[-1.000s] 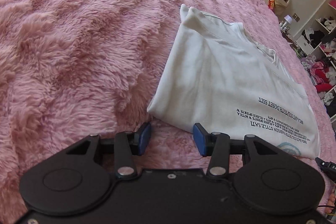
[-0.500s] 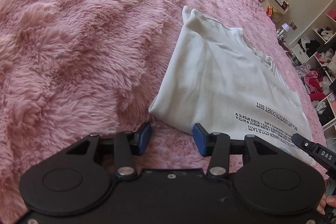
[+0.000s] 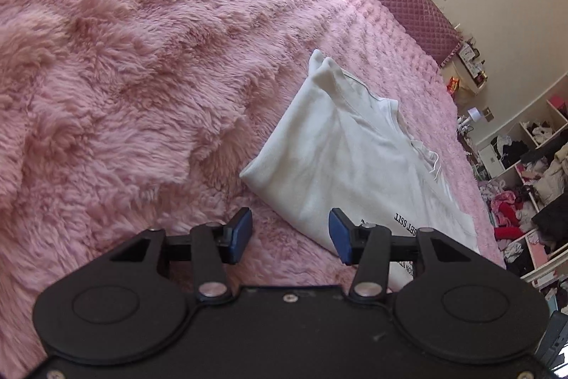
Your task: Fold small clothes
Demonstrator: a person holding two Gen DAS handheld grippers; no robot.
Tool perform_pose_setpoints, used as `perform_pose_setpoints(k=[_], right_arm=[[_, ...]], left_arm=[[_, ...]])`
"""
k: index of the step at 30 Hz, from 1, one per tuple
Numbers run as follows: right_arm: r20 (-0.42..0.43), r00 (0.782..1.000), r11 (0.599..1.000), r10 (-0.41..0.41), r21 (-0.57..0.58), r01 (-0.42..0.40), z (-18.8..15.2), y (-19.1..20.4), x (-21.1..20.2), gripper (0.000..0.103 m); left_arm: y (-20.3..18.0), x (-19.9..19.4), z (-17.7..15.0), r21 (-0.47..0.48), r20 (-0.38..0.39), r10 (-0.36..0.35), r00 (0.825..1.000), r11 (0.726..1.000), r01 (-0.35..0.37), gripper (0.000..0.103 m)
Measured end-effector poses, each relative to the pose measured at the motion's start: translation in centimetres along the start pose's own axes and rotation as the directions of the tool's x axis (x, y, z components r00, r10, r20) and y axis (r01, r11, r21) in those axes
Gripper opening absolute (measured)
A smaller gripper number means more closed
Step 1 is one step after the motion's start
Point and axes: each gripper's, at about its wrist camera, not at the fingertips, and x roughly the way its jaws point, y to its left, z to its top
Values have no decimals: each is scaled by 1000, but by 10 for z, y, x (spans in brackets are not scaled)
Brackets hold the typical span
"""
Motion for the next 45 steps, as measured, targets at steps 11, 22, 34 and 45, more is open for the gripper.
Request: perform_pose_setpoints(k=[11, 22, 34, 45], right_arm=[[1, 1000, 1000, 7, -7, -7, -1, 0, 1, 19], [7, 1000, 1000, 1, -14, -1, -2, 1, 3, 19], [29, 1000, 1000, -13, 7, 13, 16, -15, -15, 23], [90, 957, 940, -277, 233, 250, 42, -146, -65, 44]], left_arm=[[13, 39, 7, -173, 114, -59, 992, 982, 79, 53], [15, 35, 11, -208, 151, -109, 982, 968, 139, 8], [-7, 29, 26, -166, 154, -151, 976, 970, 177, 7], [-159, 52, 31, 68, 29, -417, 908, 907, 415, 4]])
